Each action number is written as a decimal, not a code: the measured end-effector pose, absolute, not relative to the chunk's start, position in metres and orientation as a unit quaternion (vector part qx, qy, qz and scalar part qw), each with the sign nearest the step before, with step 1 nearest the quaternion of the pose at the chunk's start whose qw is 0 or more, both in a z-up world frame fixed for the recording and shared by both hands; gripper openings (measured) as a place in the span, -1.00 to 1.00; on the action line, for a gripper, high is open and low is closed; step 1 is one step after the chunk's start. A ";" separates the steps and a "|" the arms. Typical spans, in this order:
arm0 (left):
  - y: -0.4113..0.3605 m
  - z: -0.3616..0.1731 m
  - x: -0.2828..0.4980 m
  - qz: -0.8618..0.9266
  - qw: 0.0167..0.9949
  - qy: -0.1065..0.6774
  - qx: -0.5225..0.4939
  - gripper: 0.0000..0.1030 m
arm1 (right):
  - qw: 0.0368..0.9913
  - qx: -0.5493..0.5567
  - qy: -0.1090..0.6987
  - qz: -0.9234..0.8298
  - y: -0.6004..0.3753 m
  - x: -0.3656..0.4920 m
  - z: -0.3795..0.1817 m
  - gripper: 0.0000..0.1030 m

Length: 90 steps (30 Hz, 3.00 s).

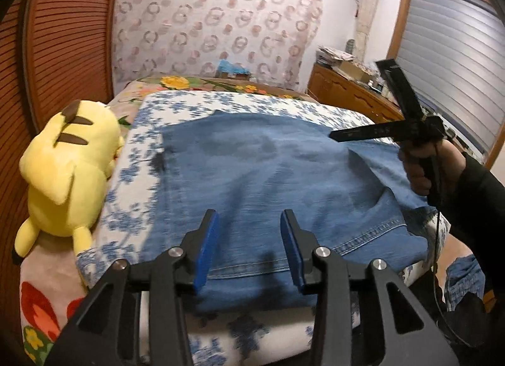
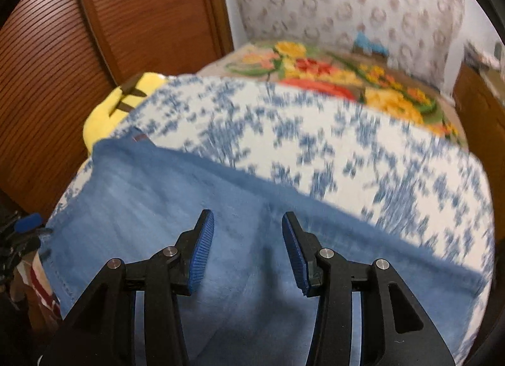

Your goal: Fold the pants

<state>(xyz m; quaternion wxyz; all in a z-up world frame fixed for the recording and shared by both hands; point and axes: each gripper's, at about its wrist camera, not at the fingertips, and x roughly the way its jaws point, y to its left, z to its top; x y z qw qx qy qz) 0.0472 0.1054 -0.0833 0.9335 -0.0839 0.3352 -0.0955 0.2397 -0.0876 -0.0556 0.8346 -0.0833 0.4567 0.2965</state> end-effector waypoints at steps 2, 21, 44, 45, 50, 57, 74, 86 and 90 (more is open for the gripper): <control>0.098 -0.086 0.052 -0.103 0.932 0.339 -0.081 -0.24 | 0.829 -0.061 0.471 0.297 -0.091 0.245 -0.063 -0.12; 0.073 -0.093 0.058 -0.113 0.929 0.347 -0.069 -0.20 | 0.910 -0.064 0.297 0.283 -0.080 0.223 0.022 -1.00; 0.055 -0.101 0.076 -0.076 0.931 0.354 -0.047 -0.14 | 0.875 -0.109 0.381 0.279 -0.146 0.151 -0.047 -0.11; 0.054 -0.102 0.076 -0.074 0.931 0.354 -0.045 -0.11 | 0.874 -0.107 0.381 0.281 -0.150 0.145 -0.051 -0.11; 0.047 -0.106 0.076 -0.071 0.933 0.352 -0.031 0.09 | 0.880 -0.091 0.385 0.264 -0.177 0.122 -0.061 -0.11; 0.040 -0.109 0.076 -0.049 0.937 0.344 -0.017 0.11 | 0.896 -0.086 0.385 0.204 -0.224 0.104 -0.070 -0.10; 0.005 -0.083 0.077 -0.082 0.934 0.346 -0.010 0.10 | 0.920 -0.044 0.383 0.069 -0.335 0.066 -0.067 0.04; -0.033 -0.081 0.090 -0.116 0.929 0.352 0.007 0.10 | 0.919 -0.036 0.391 0.028 -0.368 0.065 -0.069 0.07; -0.044 -0.087 0.091 -0.128 0.924 0.361 0.014 0.10 | 0.919 -0.026 0.392 0.029 -0.373 0.064 -0.071 0.07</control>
